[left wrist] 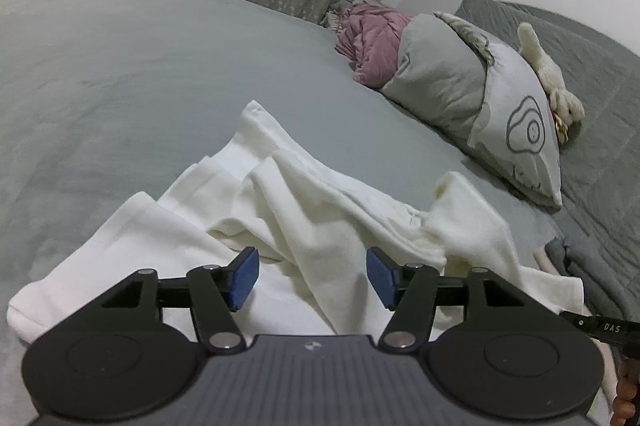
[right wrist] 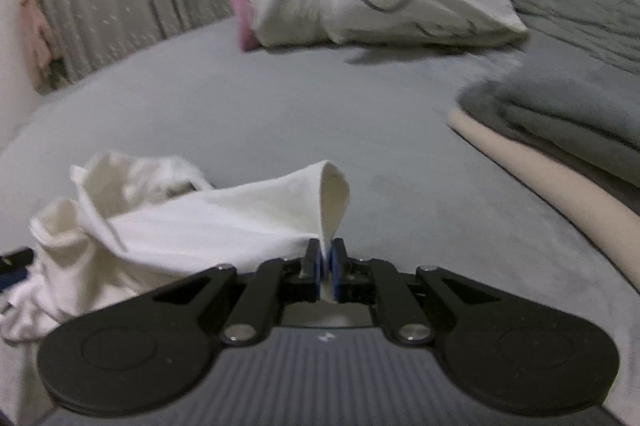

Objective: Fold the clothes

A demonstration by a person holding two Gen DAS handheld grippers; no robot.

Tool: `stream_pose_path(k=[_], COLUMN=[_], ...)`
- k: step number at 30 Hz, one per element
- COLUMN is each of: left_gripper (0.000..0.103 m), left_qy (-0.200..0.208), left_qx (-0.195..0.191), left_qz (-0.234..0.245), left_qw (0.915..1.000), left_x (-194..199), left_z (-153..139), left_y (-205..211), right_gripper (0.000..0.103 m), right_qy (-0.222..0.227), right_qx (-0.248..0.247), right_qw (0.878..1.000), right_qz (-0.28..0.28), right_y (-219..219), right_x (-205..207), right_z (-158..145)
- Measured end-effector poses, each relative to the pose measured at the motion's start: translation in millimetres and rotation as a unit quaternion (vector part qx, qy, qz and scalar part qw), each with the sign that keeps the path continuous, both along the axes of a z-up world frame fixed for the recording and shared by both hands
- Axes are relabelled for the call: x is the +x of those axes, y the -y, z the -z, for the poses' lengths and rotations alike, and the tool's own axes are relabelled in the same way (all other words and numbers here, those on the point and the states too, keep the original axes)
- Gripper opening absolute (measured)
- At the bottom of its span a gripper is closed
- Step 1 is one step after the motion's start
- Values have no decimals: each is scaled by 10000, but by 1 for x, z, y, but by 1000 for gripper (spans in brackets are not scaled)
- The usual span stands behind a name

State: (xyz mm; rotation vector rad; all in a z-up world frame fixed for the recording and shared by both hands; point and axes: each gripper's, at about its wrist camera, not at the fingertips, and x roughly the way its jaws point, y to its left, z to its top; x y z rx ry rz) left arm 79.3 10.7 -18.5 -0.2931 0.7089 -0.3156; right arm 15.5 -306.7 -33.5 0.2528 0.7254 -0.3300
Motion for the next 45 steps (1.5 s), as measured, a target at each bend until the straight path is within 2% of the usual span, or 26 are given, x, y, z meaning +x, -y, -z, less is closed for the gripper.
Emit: stream_pose_path(k=[3,6,7,9,12,17,24,30,36,45], left_gripper=[60,61,61,61,63,66,66,67,67,66], left_qy=[-20,-14,-13,-6,-20,-37,-11,19,-256,-566], left_qx=[83,394,489,626,681,733,883,959,863,1059], left_qz=[42,47,43,39,37,-14,-54,-338,-698,-860], left_qw=[10000,9992,9988,9980,9977,9973,9961,9948,9935,9890], left_x=[1,1,1,1,2,3,2,8,17,23], left_z=[3,7,8,9,10,11,8,-1,-1,7], left_y=[4,11,12,14,14,12,11,-8,-30,-38], right_gripper=[4,5,8,22,32,39,44,44,44,46], right_qy=[-225,-416,-442,-440,-345,-231,-160,-39,73,77], right_qx=[-204,-326,-339,-272,-220,-133,72,302,613,796], right_qw=[9994,9983,9982,9984,9991,9996,9993,9974,9926,9865], right_qz=[168,247,236,226,131,-71,-326,-653,-1043,-1430], right_y=[12,19,21,21,18,6,-14,-41,-69,-115], right_x=[-4,-5,-4,-5,-6,-3,8,19,30,50], right_z=[10,17,19,19,15,6,-1,-10,-15,-11])
